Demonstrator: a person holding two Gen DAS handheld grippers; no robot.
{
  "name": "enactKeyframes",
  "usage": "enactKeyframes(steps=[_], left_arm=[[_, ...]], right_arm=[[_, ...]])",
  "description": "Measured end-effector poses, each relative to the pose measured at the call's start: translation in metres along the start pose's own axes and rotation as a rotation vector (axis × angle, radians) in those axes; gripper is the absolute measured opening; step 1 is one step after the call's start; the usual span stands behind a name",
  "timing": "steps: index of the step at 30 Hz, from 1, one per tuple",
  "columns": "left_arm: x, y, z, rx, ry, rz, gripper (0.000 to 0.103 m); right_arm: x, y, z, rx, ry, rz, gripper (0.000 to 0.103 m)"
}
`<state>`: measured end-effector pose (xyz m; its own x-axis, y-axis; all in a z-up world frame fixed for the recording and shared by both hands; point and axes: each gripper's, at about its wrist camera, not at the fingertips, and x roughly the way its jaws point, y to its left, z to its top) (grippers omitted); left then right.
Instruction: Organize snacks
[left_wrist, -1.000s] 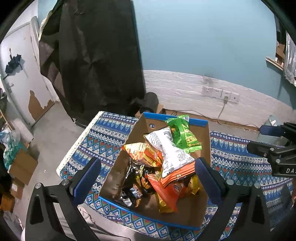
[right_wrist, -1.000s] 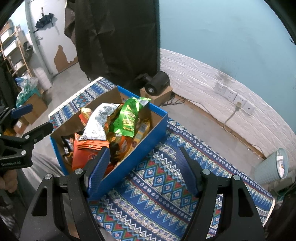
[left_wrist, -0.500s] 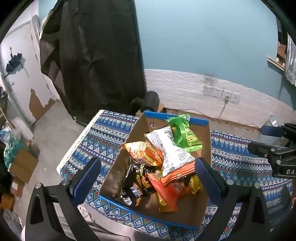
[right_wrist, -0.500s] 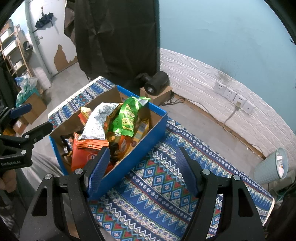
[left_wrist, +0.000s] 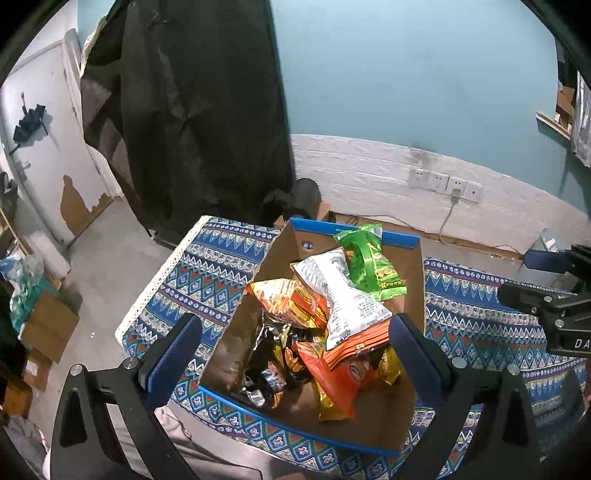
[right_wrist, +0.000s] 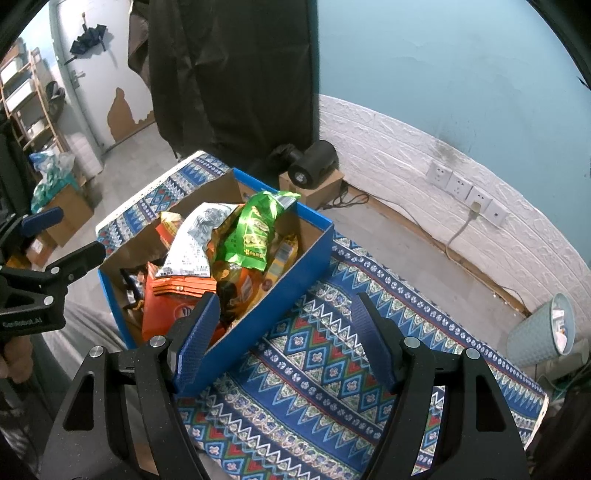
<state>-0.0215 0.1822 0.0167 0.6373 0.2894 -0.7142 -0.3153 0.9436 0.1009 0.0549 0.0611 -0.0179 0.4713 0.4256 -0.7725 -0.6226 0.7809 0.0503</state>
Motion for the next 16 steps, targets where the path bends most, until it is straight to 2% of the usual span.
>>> enactKeyframes(steps=[16], left_arm=[[0.001, -0.0011, -0.0007, 0.004, 0.003, 0.006, 0.102]], right_arm=[[0.0009, 0.0011, -0.0003, 0.001, 0.002, -0.001, 0.073]])
